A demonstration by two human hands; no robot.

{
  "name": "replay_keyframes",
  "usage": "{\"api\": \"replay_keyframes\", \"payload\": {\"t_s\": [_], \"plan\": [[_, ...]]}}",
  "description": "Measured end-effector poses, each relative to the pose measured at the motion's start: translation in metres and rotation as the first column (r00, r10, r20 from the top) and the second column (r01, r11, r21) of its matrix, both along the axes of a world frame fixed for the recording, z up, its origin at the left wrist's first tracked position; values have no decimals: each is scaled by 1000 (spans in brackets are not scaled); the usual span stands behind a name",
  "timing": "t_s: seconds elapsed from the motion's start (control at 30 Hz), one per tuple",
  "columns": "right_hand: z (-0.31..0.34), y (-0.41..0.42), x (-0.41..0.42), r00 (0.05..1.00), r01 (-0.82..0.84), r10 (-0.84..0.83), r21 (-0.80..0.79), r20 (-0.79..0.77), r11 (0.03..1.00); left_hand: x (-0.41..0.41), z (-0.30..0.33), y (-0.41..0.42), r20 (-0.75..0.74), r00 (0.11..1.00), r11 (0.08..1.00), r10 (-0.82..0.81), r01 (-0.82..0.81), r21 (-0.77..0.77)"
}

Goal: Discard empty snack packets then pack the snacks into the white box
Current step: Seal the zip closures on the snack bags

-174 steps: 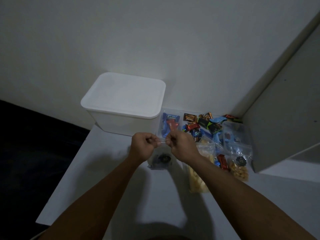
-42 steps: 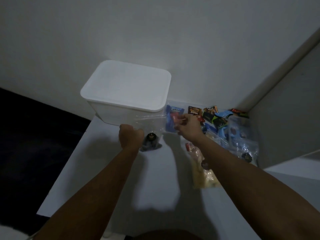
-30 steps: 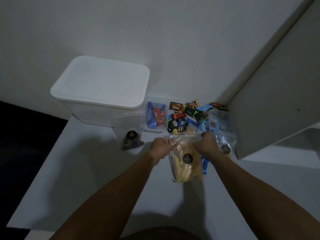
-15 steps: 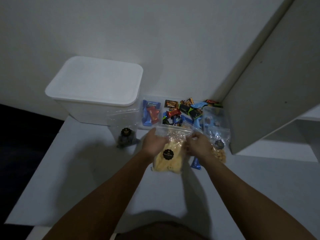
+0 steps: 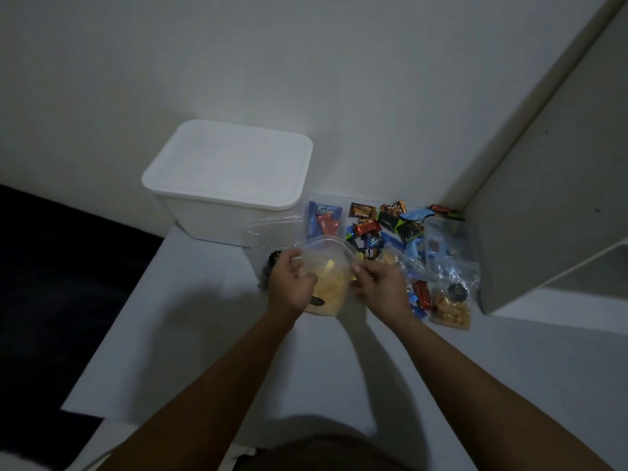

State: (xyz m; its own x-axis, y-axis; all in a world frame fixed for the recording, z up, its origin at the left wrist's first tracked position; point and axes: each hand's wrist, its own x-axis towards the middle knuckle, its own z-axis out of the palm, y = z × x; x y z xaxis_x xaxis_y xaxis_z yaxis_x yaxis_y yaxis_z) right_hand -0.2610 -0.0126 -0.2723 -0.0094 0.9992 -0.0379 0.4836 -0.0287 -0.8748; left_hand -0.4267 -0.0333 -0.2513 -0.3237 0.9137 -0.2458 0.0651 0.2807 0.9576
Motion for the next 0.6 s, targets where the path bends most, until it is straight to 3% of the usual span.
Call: {"api": "replay_keyframes", "payload": {"t_s": [0.13,0.23,0.43,0.6], "plan": [[3,1,0,998,-17,14,52,60,999,-27,-8,-6,-144,990,992,12,6,127],[7,1,0,999,-39,38,39,19,999,-42,-10,-8,-245,969,978,13,38,204],[12,4,1,998,-60,60,20,11,998,-52,-8,-4,-274,961,967,29,42,250],[27,7,1,997,-54,52,36,65,998,-56,-3,2,-176,984,976,0,38,215]]}}
